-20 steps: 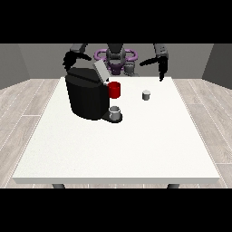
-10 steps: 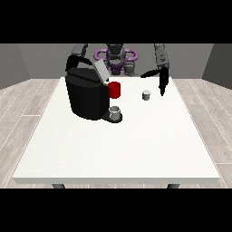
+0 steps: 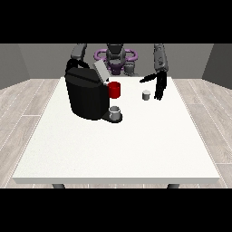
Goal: Insert the coffee pod into the coffee machine and close the lid
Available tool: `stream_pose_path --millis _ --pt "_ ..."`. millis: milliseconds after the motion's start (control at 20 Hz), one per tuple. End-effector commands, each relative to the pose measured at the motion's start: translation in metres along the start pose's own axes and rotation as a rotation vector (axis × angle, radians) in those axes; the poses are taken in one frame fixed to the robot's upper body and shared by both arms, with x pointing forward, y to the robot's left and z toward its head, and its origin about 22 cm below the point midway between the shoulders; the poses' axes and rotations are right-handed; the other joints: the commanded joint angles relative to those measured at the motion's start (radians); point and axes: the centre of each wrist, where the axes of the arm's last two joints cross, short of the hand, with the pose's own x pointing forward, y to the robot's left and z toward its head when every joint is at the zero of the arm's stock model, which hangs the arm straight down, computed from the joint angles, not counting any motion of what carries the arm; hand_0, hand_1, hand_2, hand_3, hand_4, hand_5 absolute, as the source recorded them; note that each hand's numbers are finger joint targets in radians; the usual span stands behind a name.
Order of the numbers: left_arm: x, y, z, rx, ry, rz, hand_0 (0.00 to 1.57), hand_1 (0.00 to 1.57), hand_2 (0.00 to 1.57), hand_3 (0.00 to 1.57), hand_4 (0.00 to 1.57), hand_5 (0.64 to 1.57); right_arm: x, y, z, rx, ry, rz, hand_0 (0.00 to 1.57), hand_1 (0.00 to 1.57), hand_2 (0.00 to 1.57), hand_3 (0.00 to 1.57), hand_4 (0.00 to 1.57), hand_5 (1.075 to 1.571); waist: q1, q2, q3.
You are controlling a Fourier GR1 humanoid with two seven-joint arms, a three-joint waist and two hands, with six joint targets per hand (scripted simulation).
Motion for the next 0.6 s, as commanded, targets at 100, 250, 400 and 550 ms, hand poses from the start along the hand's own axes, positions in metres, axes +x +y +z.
stream_pose_path --millis 100,250,400,550 --pt "0.013 0.000 -0.015 -0.018 0.091 -0.060 0.65 0.65 0.72 0.35 0.00 1.571 -0.022 0.000 -0.001 -0.032 0.062 0.045 0.00 0.00 0.00 0.00 0.42 1.571 0.022 -0.037 0.0001" --pt "-0.023 0.000 -0.003 -0.027 0.082 -0.107 0.76 0.76 0.82 0.51 0.00 1.571 -0.003 0.005 -0.007 -0.018 0.056 0.041 0.00 0.00 0.00 0.00 0.36 1.571 0.006 -0.017 -0.0003" --pt "-0.013 0.002 -0.010 -0.017 0.104 -0.208 0.63 0.63 0.76 0.49 0.00 1.571 0.002 0.001 -0.014 0.003 0.039 0.027 0.00 0.00 0.00 0.00 0.39 1.571 -0.013 -0.008 -0.0001" --pt "-0.021 0.001 -0.007 -0.048 0.089 -0.261 0.57 0.57 0.70 0.41 0.00 1.571 -0.004 -0.009 -0.011 -0.002 0.062 0.020 0.00 0.00 0.00 0.00 0.43 1.571 -0.008 -0.017 -0.0001"
